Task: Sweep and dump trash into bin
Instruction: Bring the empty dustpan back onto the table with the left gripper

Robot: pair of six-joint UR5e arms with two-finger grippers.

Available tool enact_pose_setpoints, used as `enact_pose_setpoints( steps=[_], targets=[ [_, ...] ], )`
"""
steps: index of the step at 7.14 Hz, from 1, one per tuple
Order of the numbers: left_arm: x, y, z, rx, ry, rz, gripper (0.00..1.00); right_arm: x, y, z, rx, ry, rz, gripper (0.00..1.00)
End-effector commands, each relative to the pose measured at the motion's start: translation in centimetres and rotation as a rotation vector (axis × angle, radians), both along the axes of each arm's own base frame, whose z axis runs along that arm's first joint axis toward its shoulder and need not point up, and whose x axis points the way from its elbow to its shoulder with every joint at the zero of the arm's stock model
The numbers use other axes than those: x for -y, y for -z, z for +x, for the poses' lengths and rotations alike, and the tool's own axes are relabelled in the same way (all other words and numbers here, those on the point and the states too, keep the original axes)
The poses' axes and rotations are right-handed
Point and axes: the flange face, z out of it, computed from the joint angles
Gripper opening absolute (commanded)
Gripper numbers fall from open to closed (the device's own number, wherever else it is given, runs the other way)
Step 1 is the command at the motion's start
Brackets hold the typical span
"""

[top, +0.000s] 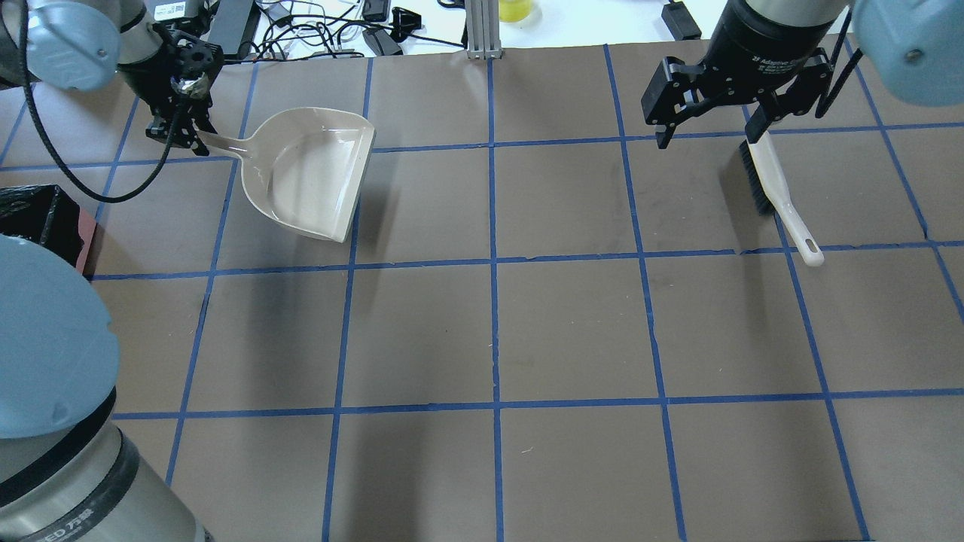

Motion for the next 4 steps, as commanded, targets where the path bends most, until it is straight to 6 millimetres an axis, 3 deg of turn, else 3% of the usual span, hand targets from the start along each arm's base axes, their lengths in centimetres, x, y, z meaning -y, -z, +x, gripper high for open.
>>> enact_pose_setpoints(
  steps=[1,4],
  targets=[
    [1.1,2.9,-1.4,0.006,0.042,0.012,0.0,0.0,0.0,0.0,-0.001,-0.002,0.001,1.0],
    [1.1,4.3,-1.8,-0.022,0.01,0.027,0.0,0.0,0.0,0.0,-0.001,-0.002,0.001,1.0]
  ],
)
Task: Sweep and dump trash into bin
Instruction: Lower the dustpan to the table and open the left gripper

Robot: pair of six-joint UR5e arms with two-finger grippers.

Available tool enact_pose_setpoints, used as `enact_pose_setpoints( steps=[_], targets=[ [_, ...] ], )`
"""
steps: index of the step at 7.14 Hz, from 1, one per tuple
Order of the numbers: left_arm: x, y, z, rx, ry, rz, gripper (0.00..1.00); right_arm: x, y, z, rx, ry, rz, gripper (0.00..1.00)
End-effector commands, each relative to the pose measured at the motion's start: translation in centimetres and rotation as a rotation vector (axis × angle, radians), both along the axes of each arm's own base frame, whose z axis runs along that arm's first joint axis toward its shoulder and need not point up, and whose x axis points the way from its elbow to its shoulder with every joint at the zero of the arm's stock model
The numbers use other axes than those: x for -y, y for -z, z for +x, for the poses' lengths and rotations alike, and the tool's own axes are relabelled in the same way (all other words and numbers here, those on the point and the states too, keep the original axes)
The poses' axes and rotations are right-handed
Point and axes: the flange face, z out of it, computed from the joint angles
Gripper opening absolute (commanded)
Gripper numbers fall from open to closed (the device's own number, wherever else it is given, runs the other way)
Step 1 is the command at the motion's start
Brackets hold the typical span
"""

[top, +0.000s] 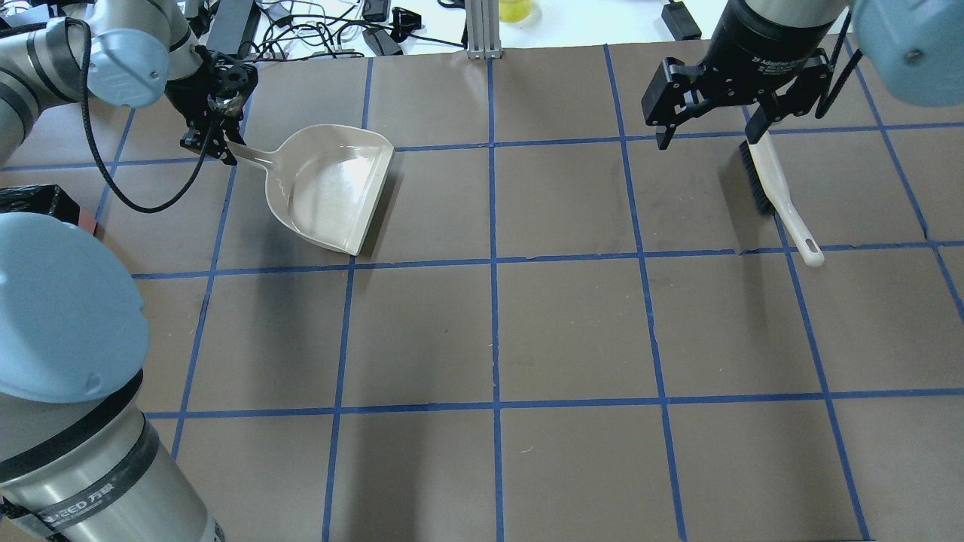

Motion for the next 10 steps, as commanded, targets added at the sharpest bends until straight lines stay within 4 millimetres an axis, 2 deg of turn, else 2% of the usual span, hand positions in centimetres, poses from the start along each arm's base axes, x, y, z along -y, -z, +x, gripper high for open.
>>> enact_pose_setpoints(
  steps=[1,5,10],
  targets=[
    [-0.2,1.0,-0.6,-0.021,-0.031,0.013,0.0,0.0,0.0,0.0,0.001,-0.001,0.0,1.0],
    [-0.3,1.5,-0.7,-0.02,-0.028,0.019,0.0,0.0,0.0,0.0,0.0,-0.001,0.0,1.0],
    [-0.6,2.2,-1.7,-0.013,-0.133,0.034,0.0,0.0,0.0,0.0,0.0,-0.002,0.0,1.0]
  ],
)
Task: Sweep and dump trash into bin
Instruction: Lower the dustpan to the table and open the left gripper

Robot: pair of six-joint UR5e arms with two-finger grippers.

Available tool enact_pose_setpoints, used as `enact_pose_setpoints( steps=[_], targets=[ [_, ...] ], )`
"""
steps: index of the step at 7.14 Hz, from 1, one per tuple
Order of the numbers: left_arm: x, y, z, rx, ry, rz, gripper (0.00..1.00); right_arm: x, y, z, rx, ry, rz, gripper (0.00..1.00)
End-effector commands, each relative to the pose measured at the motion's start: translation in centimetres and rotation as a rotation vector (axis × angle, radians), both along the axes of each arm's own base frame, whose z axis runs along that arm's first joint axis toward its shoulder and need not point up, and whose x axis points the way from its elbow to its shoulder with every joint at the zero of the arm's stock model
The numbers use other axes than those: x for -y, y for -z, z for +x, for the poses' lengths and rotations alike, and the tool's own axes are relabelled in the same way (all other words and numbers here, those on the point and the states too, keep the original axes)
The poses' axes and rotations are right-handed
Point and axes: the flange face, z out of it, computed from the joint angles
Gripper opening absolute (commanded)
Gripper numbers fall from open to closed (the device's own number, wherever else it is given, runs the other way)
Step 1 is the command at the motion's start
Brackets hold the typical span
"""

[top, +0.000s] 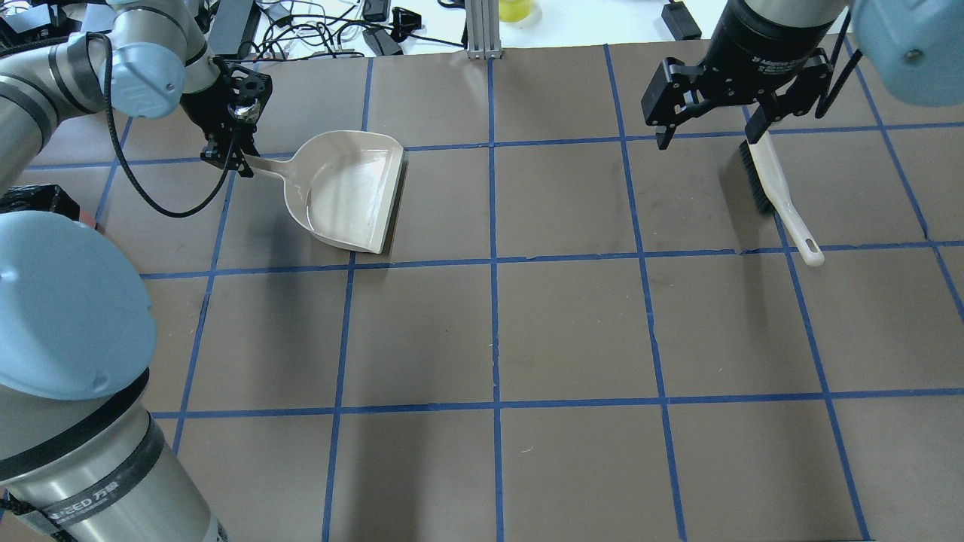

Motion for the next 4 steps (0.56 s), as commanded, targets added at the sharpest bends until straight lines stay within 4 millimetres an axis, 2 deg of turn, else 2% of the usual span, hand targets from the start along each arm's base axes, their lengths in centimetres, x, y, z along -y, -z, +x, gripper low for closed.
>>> enact_pose_setpoints(
  steps=[1,3,4],
  targets=[
    [-0.28,0.28,-1.12,0.002,-0.022,0.008,0.0,-0.01,0.0,0.03,0.002,0.0,0.0,1.0],
    [-0.33,0.36,-1.14,0.002,-0.025,0.011,0.0,0.01,-0.02,0.03,0.002,0.001,-0.002,1.0],
    [-0.46,0.46,-1.16,0.002,-0.026,0.014,0.24,0.03,-0.02,-0.04,0.002,0.003,-0.002,1.0]
  ],
)
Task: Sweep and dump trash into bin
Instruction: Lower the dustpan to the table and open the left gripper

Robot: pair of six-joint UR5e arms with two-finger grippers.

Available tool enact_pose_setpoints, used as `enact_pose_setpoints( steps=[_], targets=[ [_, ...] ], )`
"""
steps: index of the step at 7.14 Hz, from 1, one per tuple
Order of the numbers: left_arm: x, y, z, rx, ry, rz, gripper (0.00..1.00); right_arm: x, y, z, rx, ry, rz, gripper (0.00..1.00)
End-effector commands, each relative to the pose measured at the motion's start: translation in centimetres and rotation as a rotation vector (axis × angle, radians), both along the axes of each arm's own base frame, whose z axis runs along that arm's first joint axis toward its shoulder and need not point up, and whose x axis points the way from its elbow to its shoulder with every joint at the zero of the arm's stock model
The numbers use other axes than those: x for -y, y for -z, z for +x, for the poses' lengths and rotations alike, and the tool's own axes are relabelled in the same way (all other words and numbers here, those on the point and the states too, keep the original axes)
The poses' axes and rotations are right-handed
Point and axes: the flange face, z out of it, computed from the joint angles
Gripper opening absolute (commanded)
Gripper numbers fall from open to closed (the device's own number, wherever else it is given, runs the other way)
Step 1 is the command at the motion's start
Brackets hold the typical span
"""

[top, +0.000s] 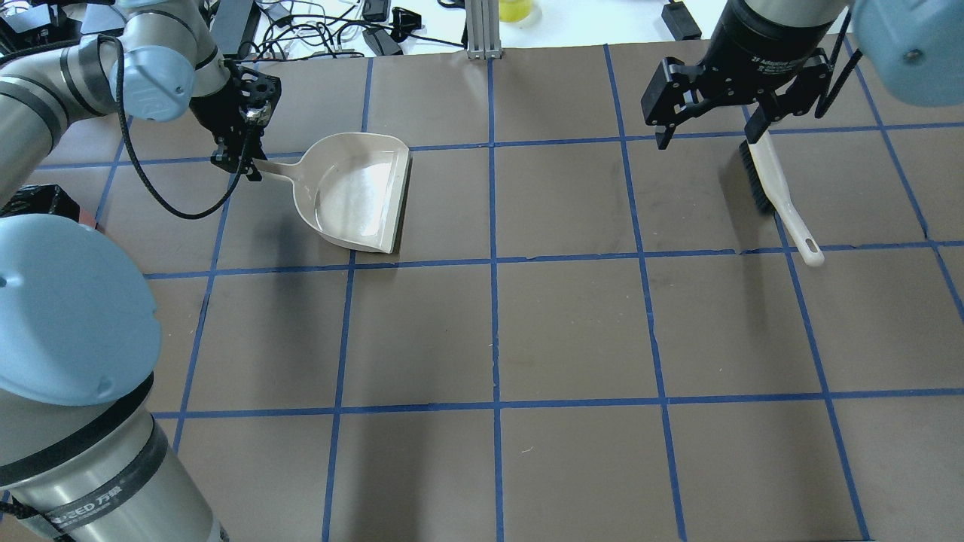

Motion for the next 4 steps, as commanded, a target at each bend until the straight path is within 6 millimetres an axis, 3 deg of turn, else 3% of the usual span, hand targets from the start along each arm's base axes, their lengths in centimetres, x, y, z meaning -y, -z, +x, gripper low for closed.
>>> enact_pose_setpoints(
  steps=[1,2,4],
  targets=[
    [-0.4,0.7,0.0,-0.001,-0.009,0.011,0.3,0.0,0.0,0.0,0.0,-0.001,0.0,1.0],
    [-0.4,0.8,0.1,0.002,-0.038,0.014,0.48,0.0,0.0,0.0,0.0,-0.001,0.0,1.0],
    [-0.5,-0.2,-0.2,0.015,-0.137,0.0,0.55,0.0,0.0,0.0,0.0,-0.001,0.0,1.0]
  ],
)
